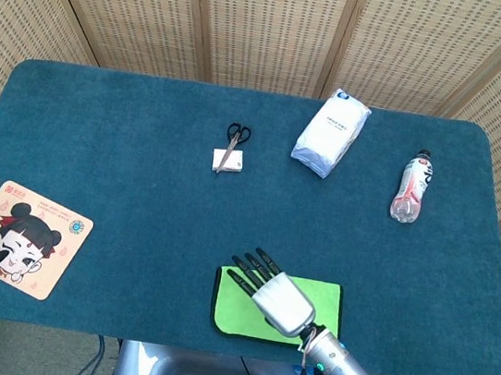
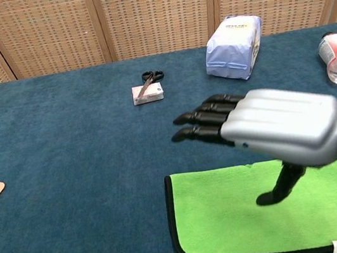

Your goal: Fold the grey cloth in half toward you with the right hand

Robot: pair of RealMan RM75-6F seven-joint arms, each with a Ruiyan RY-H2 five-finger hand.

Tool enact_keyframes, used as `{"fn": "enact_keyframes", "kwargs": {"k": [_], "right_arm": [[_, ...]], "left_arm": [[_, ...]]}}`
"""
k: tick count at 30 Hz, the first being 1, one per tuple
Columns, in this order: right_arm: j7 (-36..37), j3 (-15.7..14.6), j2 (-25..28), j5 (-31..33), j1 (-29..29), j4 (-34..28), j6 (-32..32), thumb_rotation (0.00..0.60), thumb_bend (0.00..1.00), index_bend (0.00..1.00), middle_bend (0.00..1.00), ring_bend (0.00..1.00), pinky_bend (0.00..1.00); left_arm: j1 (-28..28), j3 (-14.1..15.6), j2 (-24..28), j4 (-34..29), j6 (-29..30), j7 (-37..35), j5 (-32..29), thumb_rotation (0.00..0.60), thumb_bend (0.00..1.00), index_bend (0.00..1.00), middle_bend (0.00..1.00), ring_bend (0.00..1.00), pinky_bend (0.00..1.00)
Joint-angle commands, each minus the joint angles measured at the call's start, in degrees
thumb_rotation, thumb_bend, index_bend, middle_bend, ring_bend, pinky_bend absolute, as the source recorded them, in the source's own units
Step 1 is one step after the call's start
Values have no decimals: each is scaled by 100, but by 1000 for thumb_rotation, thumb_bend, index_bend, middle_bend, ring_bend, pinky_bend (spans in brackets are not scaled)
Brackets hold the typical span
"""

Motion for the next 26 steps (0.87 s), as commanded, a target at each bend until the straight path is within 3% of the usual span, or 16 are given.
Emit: {"fn": "enact_keyframes", "kwargs": {"k": [1,8,18,26], "right_arm": [[482,64,443,-357,-113,551,547,600,0,0,0,0,0],[1406,131,1017,12,-899,1008,1661,600,0,0,0,0,0],[2093,113,1315,624,-2182,570,2959,600,0,0,0,0,0],[1858,24,1352,549,-2777,-10,3545,600,0,0,0,0,0]], "left_arm": [[2,10,-4,7,-1,0,17,600,147,0,0,0,0],[-14,30,-40,35,-28,30,65,600,147,0,0,0,0],[5,90,-83,36,17,103,218,600,147,0,0,0,0],[24,155,-126,27,25,236,322,600,149,0,0,0,0]]}}
